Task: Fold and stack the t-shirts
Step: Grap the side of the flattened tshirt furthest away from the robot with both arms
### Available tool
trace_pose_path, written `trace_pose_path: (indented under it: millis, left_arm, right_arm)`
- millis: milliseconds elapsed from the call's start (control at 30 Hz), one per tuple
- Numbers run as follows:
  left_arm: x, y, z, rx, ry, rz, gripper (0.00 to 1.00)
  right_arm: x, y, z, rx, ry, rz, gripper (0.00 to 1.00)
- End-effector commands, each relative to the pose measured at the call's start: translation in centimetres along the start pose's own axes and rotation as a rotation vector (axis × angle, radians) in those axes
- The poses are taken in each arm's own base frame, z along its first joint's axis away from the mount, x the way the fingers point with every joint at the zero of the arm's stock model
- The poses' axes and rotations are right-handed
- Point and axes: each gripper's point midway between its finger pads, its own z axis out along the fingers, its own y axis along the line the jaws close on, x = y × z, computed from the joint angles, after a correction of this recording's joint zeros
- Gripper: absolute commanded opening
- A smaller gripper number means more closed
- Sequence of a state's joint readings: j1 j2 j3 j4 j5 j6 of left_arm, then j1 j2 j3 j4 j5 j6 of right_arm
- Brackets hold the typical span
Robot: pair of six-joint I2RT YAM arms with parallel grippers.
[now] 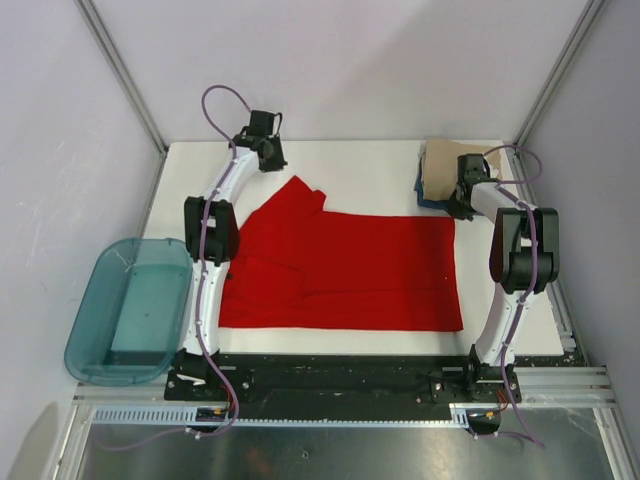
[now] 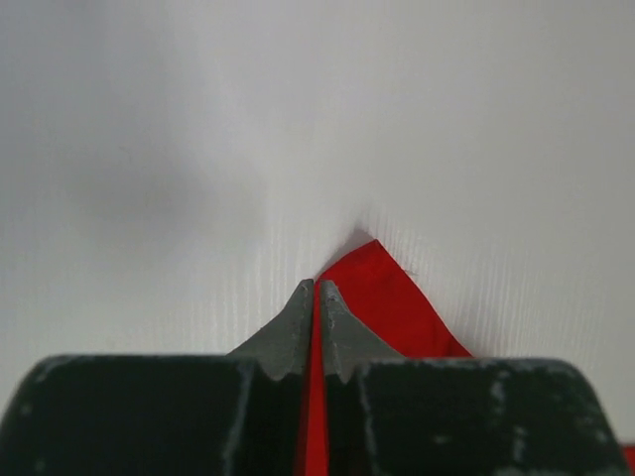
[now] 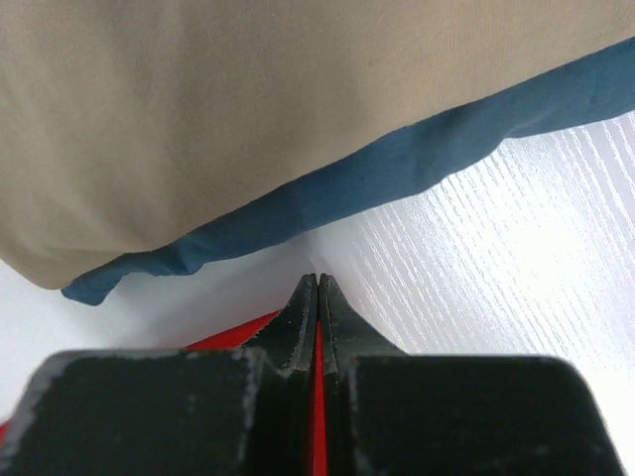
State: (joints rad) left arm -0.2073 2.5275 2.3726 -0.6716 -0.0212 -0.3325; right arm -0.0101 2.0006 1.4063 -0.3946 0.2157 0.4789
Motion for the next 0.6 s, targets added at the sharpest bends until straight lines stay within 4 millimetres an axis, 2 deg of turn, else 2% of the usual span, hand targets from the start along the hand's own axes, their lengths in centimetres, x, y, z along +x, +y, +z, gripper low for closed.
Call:
trace_pose_path:
  millis: [0, 133, 233, 567]
  left_arm:
    - [-2.4, -2.3, -1.9, 0.088, -0.053, -0.02, 0.14]
    - [0.3, -2.6, 0.0, 0.104, 0.015, -0.013, 0.37]
    - [1.4, -2.9, 0.8, 0.111, 0.034, 0.014, 0.47]
    - [3.6, -1.9, 2.3, -0.003, 0.051, 0.08, 0.46]
  right_arm:
    - [-2.2, 0.4, -1.4, -0.021, -0.064, 0.043, 0.0]
    - [-1.8, 0.4, -1.3, -0.016, -0.052, 0.036, 0.0]
    - [-1.7, 0.5, -1.3, -0.018, -0.048, 0.032, 0.0]
    - [-1.4, 0.9, -1.3, -0.026, -0.042, 0.03, 0.0]
